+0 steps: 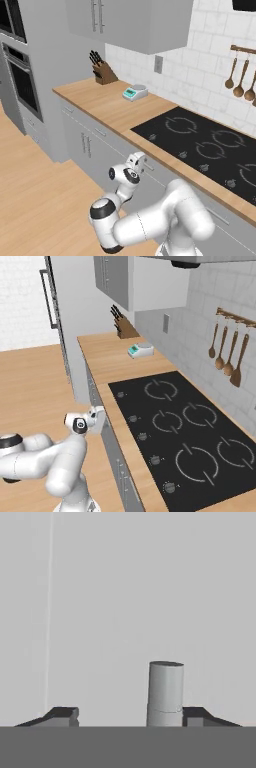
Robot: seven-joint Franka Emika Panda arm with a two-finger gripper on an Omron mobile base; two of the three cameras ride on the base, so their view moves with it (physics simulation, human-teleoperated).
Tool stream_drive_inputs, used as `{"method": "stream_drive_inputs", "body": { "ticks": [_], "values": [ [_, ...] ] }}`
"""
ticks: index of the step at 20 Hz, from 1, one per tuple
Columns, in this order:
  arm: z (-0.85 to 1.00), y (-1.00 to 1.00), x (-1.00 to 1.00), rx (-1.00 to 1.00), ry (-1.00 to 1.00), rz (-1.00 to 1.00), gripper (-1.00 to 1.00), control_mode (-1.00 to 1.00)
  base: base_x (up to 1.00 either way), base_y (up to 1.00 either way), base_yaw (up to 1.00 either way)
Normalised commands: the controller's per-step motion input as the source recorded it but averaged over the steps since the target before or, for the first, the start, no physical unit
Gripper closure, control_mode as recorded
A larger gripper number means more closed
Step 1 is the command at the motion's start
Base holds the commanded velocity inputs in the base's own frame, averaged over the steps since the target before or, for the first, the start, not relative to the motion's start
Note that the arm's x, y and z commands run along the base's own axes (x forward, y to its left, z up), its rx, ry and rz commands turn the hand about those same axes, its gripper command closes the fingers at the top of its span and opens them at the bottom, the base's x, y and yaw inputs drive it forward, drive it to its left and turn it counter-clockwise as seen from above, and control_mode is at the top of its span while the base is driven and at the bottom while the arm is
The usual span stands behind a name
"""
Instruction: Take a straw from the drawer in front and place it inside the glass cup on the dining counter.
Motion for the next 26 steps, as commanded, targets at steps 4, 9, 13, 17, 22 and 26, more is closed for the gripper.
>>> {"method": "stream_drive_inputs", "body": {
  "ticks": [4,9,13,17,22,26],
  "values": [
    [0.00,0.21,-0.47,0.00,0.00,0.00,1.00,-1.00,0.00,0.00,0.00],
    [0.00,0.85,-0.76,0.00,0.00,0.00,1.00,-1.00,0.00,0.00,0.00],
    [0.00,1.00,-0.61,0.00,0.04,0.00,1.00,-1.00,0.00,0.00,0.00],
    [0.00,1.00,-0.52,0.01,0.10,0.03,1.00,-1.00,0.00,0.00,0.00],
    [0.00,1.00,-0.51,0.01,0.12,0.04,1.00,-1.00,0.00,0.00,0.00],
    [0.00,1.00,-0.38,0.02,0.15,0.04,1.00,-1.00,0.00,0.00,0.00]
  ]
}}
